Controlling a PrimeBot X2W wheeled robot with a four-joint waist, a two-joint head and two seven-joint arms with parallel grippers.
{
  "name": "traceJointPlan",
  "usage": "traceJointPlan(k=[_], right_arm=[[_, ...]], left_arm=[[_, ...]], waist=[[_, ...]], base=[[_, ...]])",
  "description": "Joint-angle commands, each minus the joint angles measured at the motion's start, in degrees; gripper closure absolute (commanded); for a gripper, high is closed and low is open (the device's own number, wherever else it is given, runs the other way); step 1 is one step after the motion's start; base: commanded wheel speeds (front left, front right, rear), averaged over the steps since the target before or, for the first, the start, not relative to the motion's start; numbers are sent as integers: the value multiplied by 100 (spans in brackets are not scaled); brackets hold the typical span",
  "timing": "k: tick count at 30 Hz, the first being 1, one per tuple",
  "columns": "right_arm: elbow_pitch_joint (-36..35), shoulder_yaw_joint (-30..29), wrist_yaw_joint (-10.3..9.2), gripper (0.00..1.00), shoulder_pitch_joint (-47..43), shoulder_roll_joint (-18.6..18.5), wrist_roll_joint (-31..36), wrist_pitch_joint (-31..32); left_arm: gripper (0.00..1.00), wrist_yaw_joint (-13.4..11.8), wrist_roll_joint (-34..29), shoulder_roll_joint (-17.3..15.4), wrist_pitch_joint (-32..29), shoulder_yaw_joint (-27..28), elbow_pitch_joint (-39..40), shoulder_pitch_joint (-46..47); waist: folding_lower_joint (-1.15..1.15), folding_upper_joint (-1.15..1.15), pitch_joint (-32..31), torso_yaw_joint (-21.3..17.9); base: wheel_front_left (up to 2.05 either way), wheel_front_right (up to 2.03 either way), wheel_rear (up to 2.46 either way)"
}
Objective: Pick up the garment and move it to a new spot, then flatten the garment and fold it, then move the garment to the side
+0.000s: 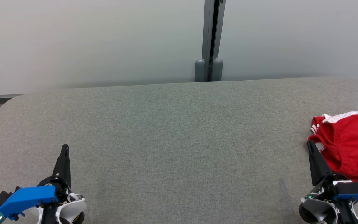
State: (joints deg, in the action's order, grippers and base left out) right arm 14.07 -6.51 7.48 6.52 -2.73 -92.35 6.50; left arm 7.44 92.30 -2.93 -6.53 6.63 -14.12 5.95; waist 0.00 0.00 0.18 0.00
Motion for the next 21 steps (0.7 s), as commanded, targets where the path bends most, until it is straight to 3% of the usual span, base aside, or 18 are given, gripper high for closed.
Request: traceJointPlan(k=[1, 21], right_arm=[[-18, -12, 2, 100, -62, -28, -15, 25], [-18, -11, 2, 100, -62, -28, -16, 25]], left_arm=[[100, 24, 19, 10, -21, 7, 24, 53], [100, 24, 20, 10, -21, 6, 24, 53]], waist=[[0, 0, 0, 0], [0, 0, 0, 0]], base=[[0, 0, 0], [0, 0, 0]])
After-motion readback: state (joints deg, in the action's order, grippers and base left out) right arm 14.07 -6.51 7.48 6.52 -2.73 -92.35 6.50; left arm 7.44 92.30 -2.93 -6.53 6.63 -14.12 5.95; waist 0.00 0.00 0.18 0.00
